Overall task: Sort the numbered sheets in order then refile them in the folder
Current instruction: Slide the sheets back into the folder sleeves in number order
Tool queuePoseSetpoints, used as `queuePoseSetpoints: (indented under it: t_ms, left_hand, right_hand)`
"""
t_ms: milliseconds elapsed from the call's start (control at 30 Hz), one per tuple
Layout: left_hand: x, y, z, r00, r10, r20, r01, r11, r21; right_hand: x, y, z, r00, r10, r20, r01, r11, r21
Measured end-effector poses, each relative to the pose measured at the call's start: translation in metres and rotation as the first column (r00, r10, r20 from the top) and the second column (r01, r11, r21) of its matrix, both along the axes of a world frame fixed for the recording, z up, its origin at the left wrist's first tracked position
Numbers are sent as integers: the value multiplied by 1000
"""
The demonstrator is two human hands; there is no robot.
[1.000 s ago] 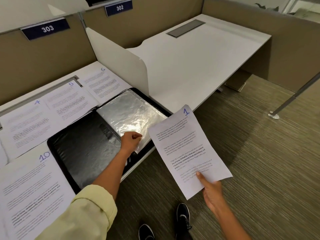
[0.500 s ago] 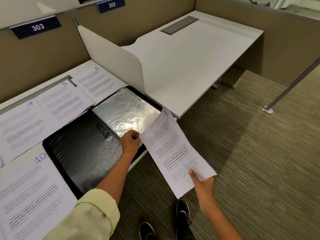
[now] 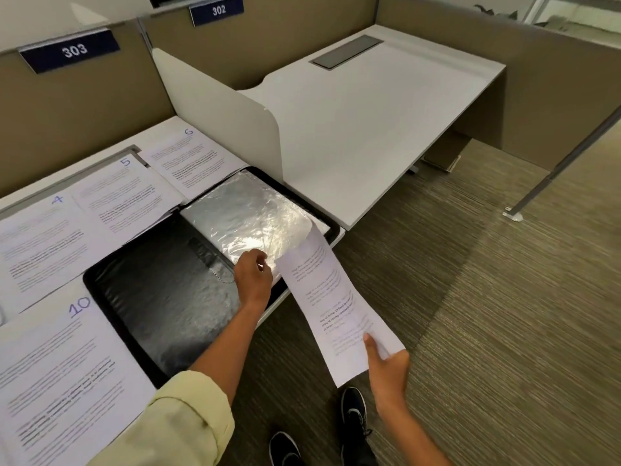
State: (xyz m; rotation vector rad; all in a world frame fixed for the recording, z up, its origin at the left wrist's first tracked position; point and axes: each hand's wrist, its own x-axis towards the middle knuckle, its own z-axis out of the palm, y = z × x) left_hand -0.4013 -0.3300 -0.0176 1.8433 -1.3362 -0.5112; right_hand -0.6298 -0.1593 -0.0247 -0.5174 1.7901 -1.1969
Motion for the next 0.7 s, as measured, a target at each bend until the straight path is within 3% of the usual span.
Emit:
queuePoseSetpoints:
  t_ms: [300, 500, 700]
  left_hand:
    - [-7, -1, 4, 998, -42, 53, 43, 999, -31]
    - [-7, -13, -3, 993, -114, -44, 118, 988, 100]
    - [-7, -18, -7, 986, -166, -33, 169, 972, 164]
  right_hand:
    - [14, 10, 1, 999, 39, 12, -39, 999, -18]
    - [16, 11, -3, 989, 103, 107, -102, 995, -19]
    - [0, -2, 7, 965, 213, 152, -210, 977, -35]
